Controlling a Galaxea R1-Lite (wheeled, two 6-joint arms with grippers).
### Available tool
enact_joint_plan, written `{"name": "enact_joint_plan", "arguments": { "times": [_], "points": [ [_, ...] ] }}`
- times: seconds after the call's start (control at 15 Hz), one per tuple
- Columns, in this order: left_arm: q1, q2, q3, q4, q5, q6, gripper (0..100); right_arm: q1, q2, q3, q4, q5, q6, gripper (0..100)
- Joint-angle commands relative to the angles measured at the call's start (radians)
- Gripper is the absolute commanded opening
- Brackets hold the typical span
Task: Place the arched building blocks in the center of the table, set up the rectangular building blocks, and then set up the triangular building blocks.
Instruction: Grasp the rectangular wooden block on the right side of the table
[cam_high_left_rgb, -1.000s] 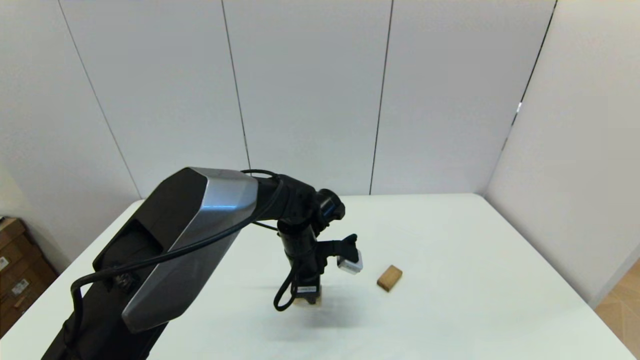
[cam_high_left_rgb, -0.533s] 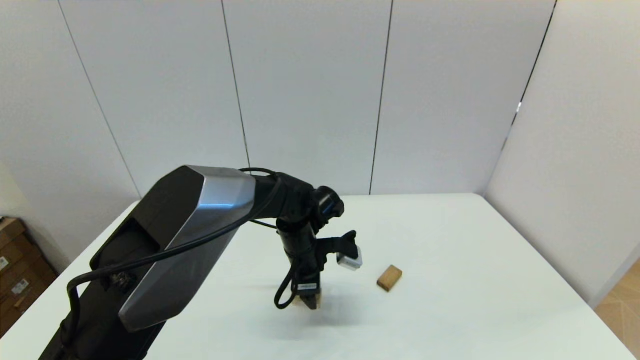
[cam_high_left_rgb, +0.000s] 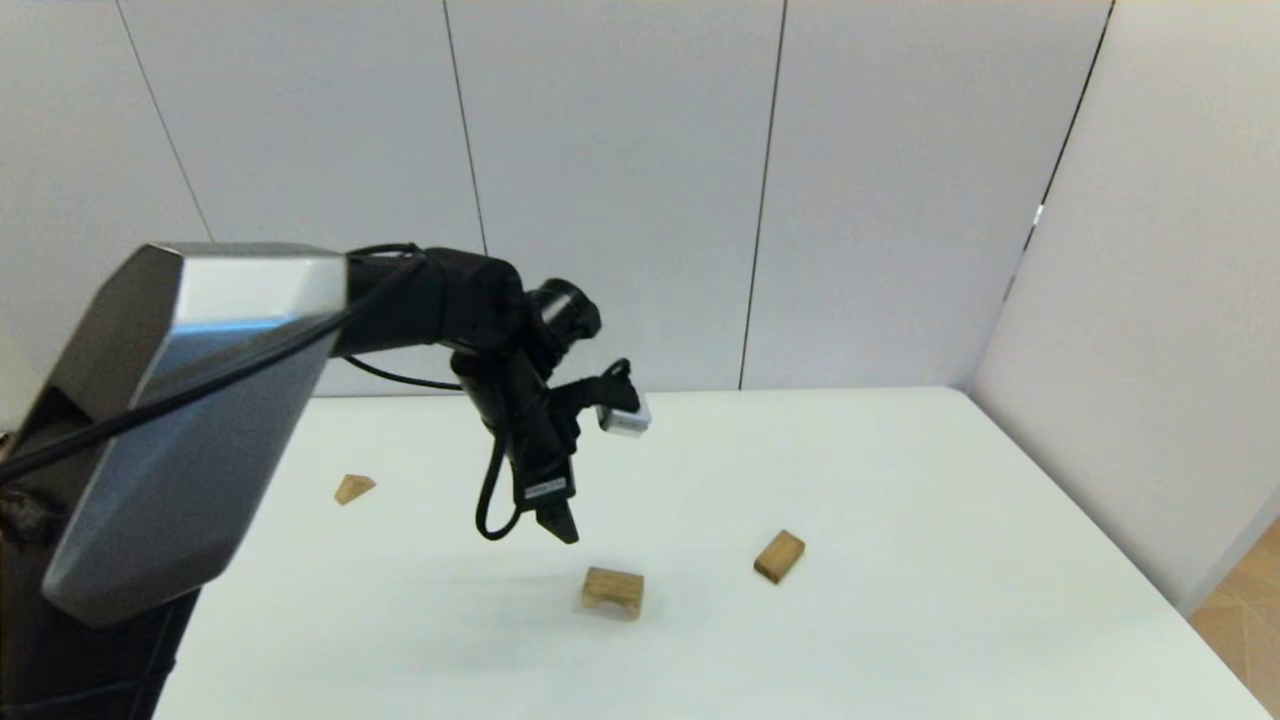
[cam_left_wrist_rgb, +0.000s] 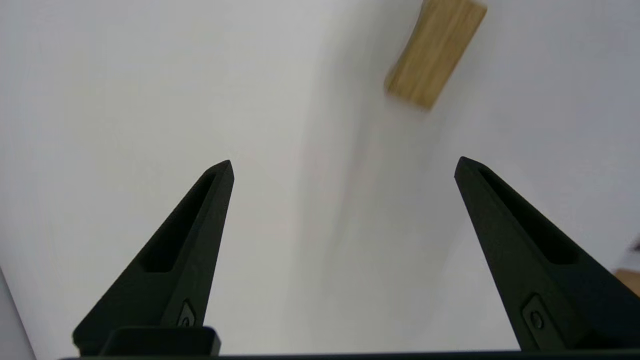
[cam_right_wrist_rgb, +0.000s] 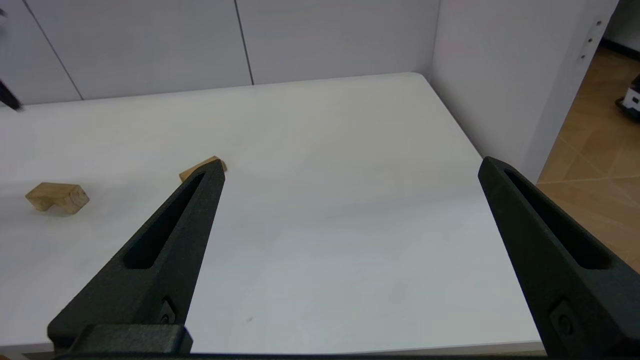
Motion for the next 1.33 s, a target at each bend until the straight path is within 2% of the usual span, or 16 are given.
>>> {"name": "enact_joint_plan", "arguments": {
  "times": [0.07, 0.4, 0.87, 1.33],
  "points": [
    [0.13, -0.21, 0.005, 0.086, -0.042, -0.085, 100, 0.0, 0.0, 0.0, -0.001, 0.0, 0.0, 100],
    [0.241, -0.57, 0.077, 0.179, -0.049, -0.25, 100, 0.0, 0.0, 0.0, -0.001, 0.0, 0.0, 100],
    [0.25, -0.954, 0.341, 0.178, -0.049, -0.405, 100, 0.0, 0.0, 0.0, -0.001, 0.0, 0.0, 100],
    [0.248, -1.263, 0.505, 0.181, -0.044, -0.421, 100, 0.0, 0.0, 0.0, -0.001, 0.0, 0.0, 100]
  ]
}}
